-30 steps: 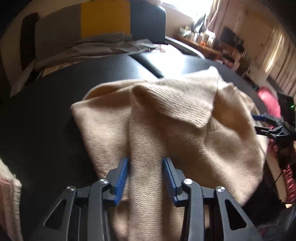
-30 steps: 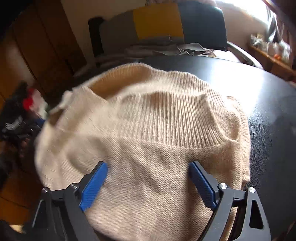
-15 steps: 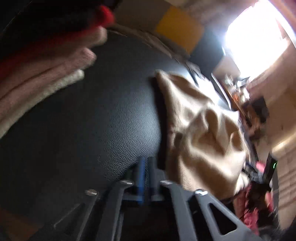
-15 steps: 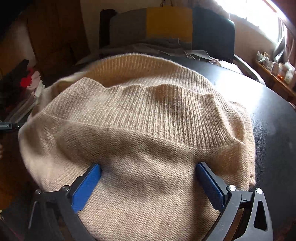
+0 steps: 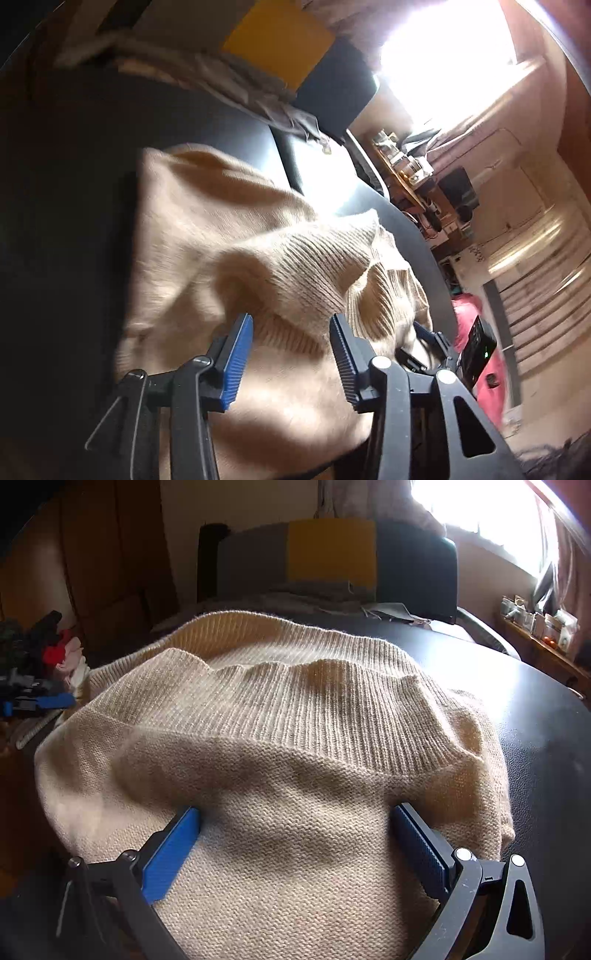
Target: Fold clothes
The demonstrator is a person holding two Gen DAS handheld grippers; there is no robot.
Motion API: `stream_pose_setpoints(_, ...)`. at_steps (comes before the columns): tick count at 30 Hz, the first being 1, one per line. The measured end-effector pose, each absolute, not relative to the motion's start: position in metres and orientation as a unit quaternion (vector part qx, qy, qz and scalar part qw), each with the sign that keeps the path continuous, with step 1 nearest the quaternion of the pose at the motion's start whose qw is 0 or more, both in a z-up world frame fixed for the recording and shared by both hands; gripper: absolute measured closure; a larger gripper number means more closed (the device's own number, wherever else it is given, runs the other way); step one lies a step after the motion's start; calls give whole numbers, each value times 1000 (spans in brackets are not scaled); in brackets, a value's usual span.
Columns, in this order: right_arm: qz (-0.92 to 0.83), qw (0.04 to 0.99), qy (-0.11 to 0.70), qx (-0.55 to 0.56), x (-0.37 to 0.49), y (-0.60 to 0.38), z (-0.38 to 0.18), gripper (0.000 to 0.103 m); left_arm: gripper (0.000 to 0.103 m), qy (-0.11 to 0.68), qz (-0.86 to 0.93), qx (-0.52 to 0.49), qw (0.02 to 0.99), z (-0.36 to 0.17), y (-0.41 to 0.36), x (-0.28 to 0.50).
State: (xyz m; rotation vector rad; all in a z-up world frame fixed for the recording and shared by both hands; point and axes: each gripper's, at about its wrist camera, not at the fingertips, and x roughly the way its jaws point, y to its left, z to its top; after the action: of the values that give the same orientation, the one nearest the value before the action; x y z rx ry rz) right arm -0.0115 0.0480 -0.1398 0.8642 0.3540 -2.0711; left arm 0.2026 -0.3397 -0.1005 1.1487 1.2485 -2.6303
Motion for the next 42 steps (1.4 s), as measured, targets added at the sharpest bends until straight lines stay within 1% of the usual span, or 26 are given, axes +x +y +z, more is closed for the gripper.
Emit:
stream_pose_setpoints(2, -828, 423, 137, 340, -10, 50, -140, 0, 56, 413, -831, 372, -4, -110, -337, 186)
stream_pose_setpoints(5, -831, 427, 131, 333, -15, 49, -136, 0, 56, 436, -829, 350, -36, -112, -337, 168)
stream_pose_setpoints(9, -833, 428, 127, 326, -20, 46, -132, 0, 56, 472, -837, 267, -76, -96, -365, 141)
stream_pose_setpoints(10, -833, 428, 127, 326, -20, 45, -133, 0, 56, 480, -842, 235, -71, -87, -381, 134)
stream_pose_setpoints(12, -833, 429, 126, 325, -20, 45, -133, 0, 56, 505, -843, 184, -26, -78, -414, 127)
stream_pose_setpoints(15, -833, 431, 124, 324, -20, 45, -133, 0, 55, 504, -842, 180, 74, -70, -452, 132)
stream_pose_setpoints(16, -833, 431, 124, 323, -19, 46, -133, 0, 55, 491, -846, 187, 86, -66, -456, 135)
stream_pose_setpoints(18, -834, 431, 123, 322, -18, 47, -133, 0, 55, 439, -868, 221, 65, -55, -445, 138)
stream_pose_setpoints(21, -829, 433, 130, 328, -19, 46, -130, 0, 55, 270, -911, 311, 31, -39, -396, 137)
stream_pose_setpoints(23, -815, 441, 144, 348, -23, 41, -123, 0, 54, 159, -916, 369, 3, -40, -356, 131)
stream_pose_setpoints(25, -795, 453, 158, 372, -31, 36, -114, 0, 54, 77, -910, 407, -20, -47, -327, 125)
stream_pose_setpoints(26, -787, 465, 152, 376, -34, 37, -107, 0, 55, 58, -906, 418, -29, -52, -319, 122)
stream_pose_setpoints(28, -785, 478, 143, 366, -42, 39, -88, 0, 54, 42, -898, 435, -41, -61, -312, 119)
stream_pose_setpoints(30, -789, 483, 144, 352, -56, 39, -71, 0, 54, 49, -891, 449, -41, -69, -315, 117)
stream_pose_setpoints(34, -783, 484, 165, 354, -94, 24, -64, 0, 54, 72, -883, 461, -50, -76, -329, 119)
stream_pose_setpoints(36, -780, 484, 176, 355, -114, 17, -60, 0, 54, 67, -880, 466, -54, -79, -325, 121)
stream_pose_setpoints(38, -771, 485, 183, 370, -129, 8, -64, 0, 58, 65, -877, 472, -53, -82, -323, 120)
stream_pose_setpoints(39, -766, 479, 190, 385, -136, 2, -70, 1, 63, 68, -879, 468, -56, -83, -322, 121)
stream_pose_setpoints(40, -761, 472, 195, 399, -143, -3, -75, 10, 76, 72, -881, 465, -56, -83, -325, 125)
stream_pose_setpoints(41, -761, 467, 194, 407, -144, -2, -78, 33, 89, 75, -881, 464, -51, -84, -327, 127)
stream_pose_setpoints(42, -760, 461, 192, 415, -146, -1, -80, 50, 91, 77, -882, 462, -44, -85, -328, 128)
